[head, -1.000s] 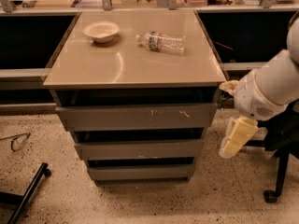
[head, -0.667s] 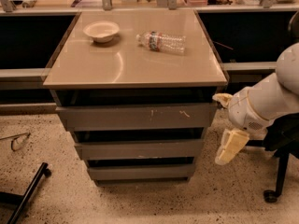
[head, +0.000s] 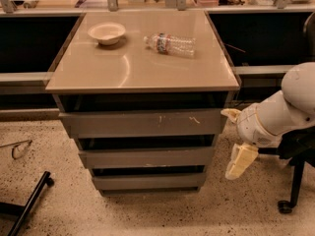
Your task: Open middle drawer
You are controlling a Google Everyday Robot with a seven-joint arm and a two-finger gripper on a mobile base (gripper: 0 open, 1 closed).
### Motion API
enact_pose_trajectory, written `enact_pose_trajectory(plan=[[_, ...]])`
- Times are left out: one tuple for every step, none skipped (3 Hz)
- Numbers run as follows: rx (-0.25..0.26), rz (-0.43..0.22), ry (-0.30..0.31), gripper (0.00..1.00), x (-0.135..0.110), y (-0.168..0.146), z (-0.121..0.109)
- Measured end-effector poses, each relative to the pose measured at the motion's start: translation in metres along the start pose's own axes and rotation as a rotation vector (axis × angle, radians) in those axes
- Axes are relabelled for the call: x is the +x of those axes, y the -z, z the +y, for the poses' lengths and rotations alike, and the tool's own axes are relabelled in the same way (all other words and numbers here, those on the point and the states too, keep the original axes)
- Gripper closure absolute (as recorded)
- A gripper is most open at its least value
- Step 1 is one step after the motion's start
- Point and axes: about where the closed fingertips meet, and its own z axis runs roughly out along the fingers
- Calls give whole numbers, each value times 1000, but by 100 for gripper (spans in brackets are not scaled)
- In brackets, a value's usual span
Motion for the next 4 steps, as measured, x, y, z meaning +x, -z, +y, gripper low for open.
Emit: enact_pose_trajectory(plan=[[-47, -47, 0, 0, 6, -44, 6], [-138, -100, 25, 0, 8, -107, 21], [-209, -149, 48, 0, 6, -147, 36], [-209, -149, 48, 0, 6, -147, 36]])
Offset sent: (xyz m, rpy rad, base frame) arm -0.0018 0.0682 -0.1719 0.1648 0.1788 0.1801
